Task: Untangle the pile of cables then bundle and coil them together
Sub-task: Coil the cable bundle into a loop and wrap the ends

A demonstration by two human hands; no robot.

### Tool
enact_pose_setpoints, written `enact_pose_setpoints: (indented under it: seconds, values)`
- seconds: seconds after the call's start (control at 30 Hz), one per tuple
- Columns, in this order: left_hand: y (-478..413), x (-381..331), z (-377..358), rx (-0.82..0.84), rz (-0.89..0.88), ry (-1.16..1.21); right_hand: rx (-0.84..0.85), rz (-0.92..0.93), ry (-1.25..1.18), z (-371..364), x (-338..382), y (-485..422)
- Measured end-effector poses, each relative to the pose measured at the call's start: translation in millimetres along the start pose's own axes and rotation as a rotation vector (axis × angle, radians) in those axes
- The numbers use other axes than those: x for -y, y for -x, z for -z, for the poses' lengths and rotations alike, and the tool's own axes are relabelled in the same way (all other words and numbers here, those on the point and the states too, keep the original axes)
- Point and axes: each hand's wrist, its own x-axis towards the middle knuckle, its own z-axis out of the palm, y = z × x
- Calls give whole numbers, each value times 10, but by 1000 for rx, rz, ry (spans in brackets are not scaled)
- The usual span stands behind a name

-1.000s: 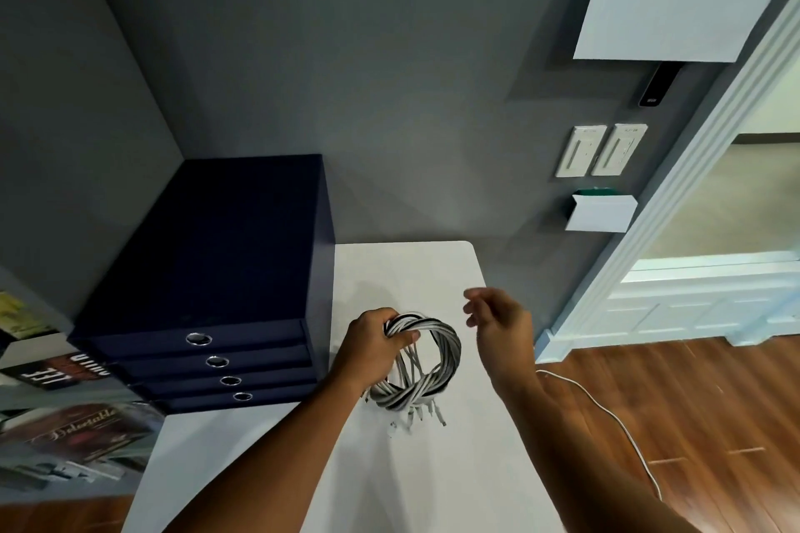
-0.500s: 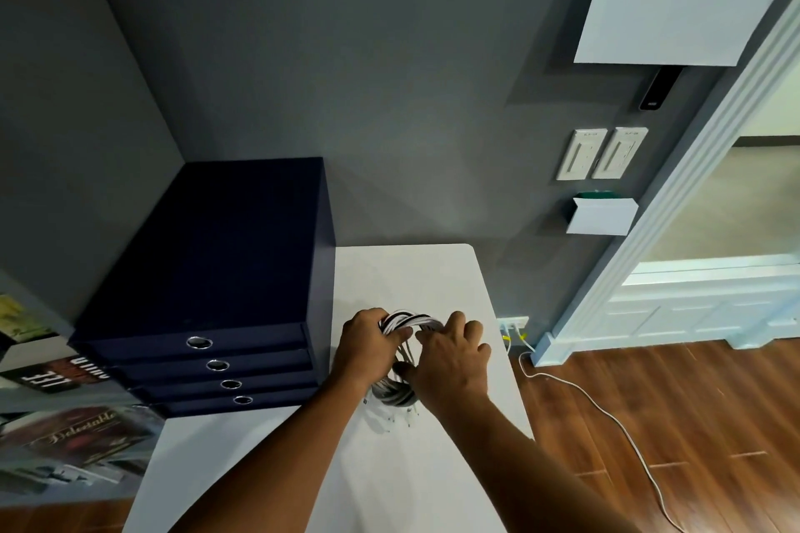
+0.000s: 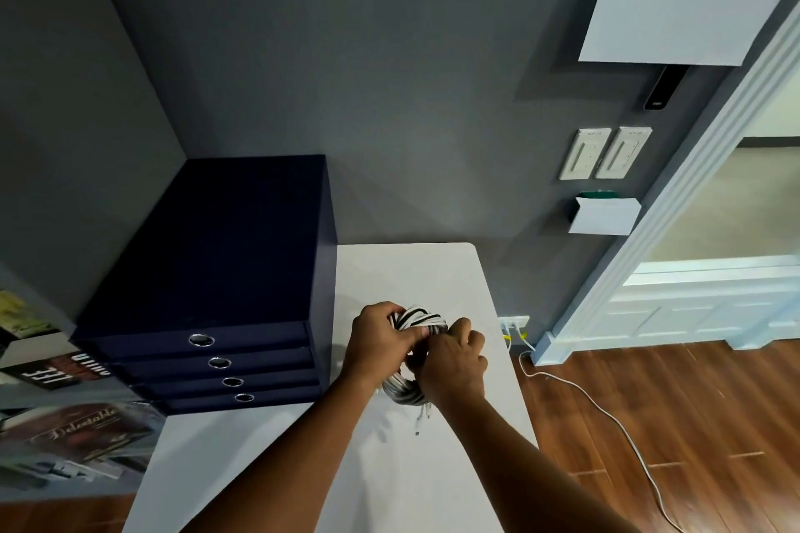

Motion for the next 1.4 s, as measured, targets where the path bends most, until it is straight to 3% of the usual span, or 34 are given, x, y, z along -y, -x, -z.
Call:
enact_pose_setpoints:
  seconds: [0.2, 0.37, 0.47, 0.57, 0.7, 0.9, 1.07, 1.13, 1.3, 1.4]
  values:
    - [13, 81, 42, 59, -148, -15, 218, -117, -518, -1, -72, -29]
    - [137, 202, 9, 75, -372, -188, 260, -240, -948, -29, -126, -46]
    - [207, 252, 0, 193, -345, -60, 269, -246, -1066, -44, -204, -33]
    - [251, 282, 44, 411, -263, 33, 305, -266, -1184, -44, -250, -23]
    - [254, 263, 96, 578, -238, -47, 348, -274, -1221, -26, -305, -27]
    - [186, 348, 18, 501, -350, -401, 436, -332, -1056, 99, -296, 4]
    - [275, 230, -81, 283, -474, -875, 464, -440, -994, 96, -311, -31]
    - [323, 195, -132, 216, -479, -931, 366, -432, -979, 98, -291, -43]
    - [319, 184, -254, 201, -368, -846, 130, -310, -401, -80, -317, -162]
    - [303, 179, -319, 204, -341, -808, -36, -262, -284, -95, -334, -102]
